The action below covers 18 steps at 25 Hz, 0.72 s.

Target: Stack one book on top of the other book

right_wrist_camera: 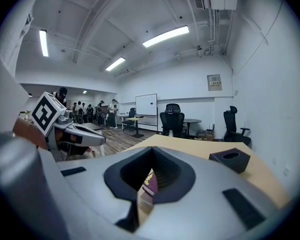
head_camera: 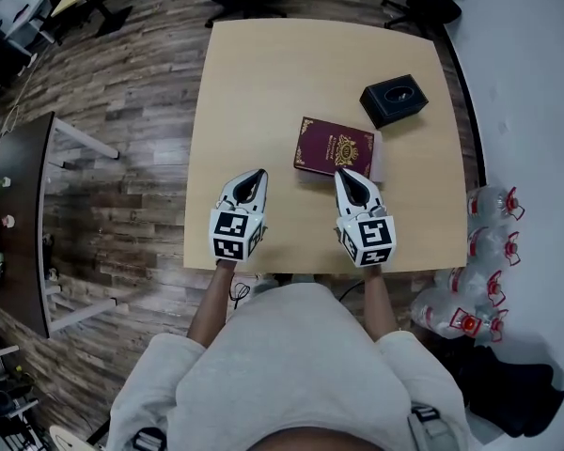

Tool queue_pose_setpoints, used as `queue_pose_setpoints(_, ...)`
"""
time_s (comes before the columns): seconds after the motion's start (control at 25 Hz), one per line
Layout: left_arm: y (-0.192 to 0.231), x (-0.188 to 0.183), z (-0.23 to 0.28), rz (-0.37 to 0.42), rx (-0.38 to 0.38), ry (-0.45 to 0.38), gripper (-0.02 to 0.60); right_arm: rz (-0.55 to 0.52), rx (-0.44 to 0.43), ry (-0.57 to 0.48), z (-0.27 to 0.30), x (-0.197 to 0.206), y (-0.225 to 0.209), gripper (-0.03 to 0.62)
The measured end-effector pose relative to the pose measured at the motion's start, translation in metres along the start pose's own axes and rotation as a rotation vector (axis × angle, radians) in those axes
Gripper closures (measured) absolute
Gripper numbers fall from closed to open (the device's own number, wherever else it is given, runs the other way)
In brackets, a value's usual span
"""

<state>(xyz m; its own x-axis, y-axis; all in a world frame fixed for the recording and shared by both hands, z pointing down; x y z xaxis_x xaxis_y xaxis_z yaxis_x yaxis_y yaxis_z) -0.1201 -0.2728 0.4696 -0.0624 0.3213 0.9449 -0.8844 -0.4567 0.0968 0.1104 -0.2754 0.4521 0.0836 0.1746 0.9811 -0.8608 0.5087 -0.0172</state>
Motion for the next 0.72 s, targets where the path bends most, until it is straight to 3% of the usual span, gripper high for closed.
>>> queue_pose_setpoints(0.36,0.025,-0.020,-0.022,-0.001,-0.066,-0.054,0.569,-0.018,-0.045,-0.034,0.014,-0.016,0.014,0.591)
queue_pose_setpoints(0.72,0.034,-0.028,-0.029,-0.001,-0.083,-0.089,0.569,-0.020,-0.068,-0.058,0.022,-0.025,0.022,0.591)
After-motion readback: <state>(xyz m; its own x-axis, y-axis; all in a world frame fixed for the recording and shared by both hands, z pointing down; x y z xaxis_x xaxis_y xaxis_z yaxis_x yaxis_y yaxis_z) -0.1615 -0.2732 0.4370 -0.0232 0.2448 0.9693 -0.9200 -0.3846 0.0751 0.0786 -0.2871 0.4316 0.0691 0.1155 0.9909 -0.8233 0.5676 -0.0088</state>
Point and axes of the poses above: the fingertips, and each gripper's own axes: z forward along the fingers, y to its left, x out of its underside, the point moved 7 cm from there along -z, backward along the fingers, and after that the axes turned 3 degrees about -y, right-handed, at the moved point
